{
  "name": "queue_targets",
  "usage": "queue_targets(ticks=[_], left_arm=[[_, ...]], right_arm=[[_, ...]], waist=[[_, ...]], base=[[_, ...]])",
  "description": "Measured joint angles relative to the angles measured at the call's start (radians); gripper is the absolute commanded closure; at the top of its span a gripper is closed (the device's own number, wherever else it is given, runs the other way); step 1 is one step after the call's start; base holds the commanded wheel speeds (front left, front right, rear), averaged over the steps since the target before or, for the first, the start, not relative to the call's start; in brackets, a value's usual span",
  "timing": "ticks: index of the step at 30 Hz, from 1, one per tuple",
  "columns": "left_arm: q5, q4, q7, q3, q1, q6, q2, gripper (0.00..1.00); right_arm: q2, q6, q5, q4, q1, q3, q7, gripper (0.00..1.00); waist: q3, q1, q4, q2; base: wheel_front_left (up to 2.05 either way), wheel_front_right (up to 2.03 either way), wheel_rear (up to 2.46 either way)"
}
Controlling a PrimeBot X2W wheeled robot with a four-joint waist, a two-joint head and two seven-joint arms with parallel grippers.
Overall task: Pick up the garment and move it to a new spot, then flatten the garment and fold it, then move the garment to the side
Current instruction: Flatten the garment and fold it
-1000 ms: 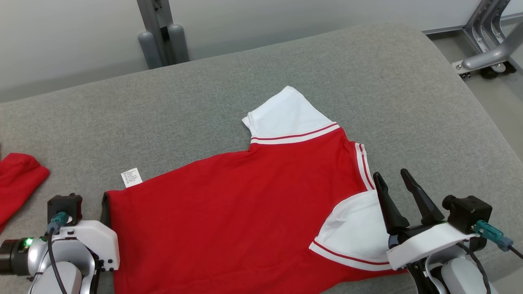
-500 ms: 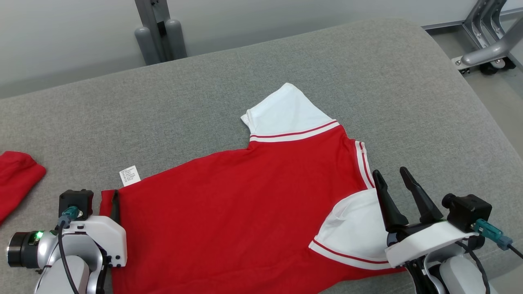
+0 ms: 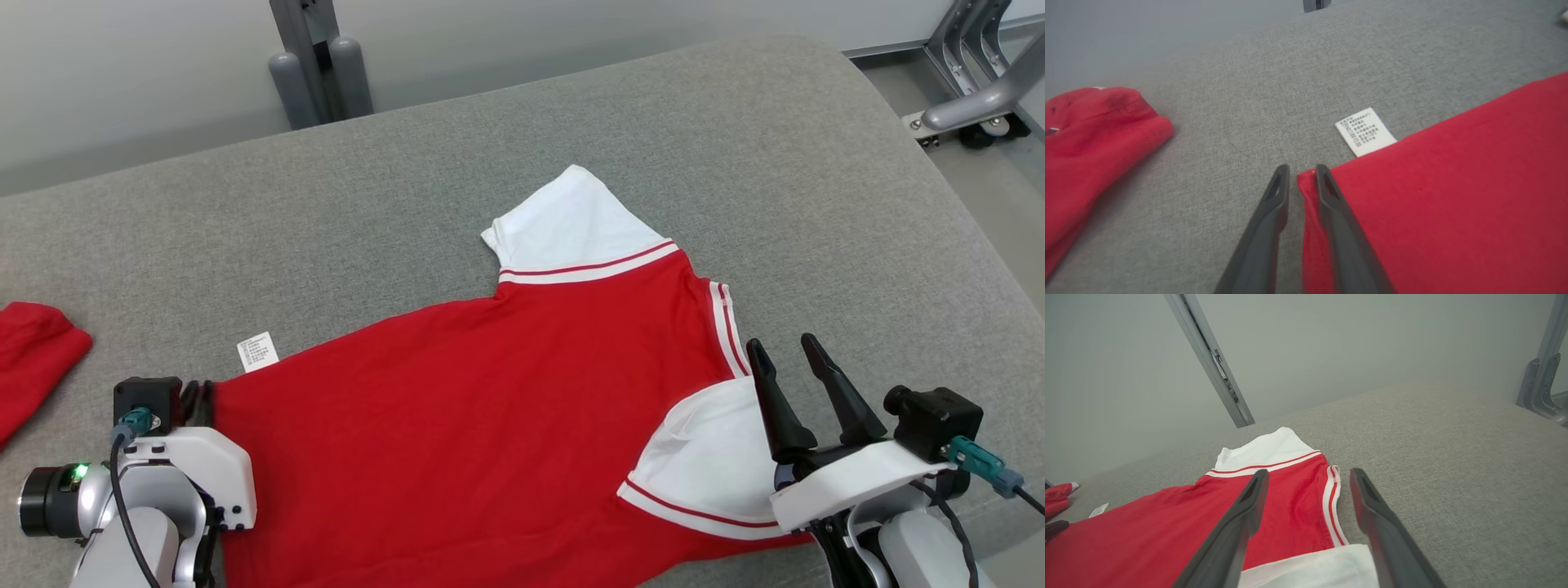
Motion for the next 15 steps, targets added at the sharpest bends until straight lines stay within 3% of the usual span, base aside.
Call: queue_targets(ticks=[15], left_arm=[[-0.020, -0.073, -0.045, -0.027, 0.005, -0.007, -0.045, 1.00]], right_arm=[[-0.038, 0.000, -0.032, 0.039, -0.053, -0.002, -0.001, 0.00]], waist=[[-0.022, 0.0001, 0.064, 0.0000]], base=[[0.00, 0.00, 0.00]])
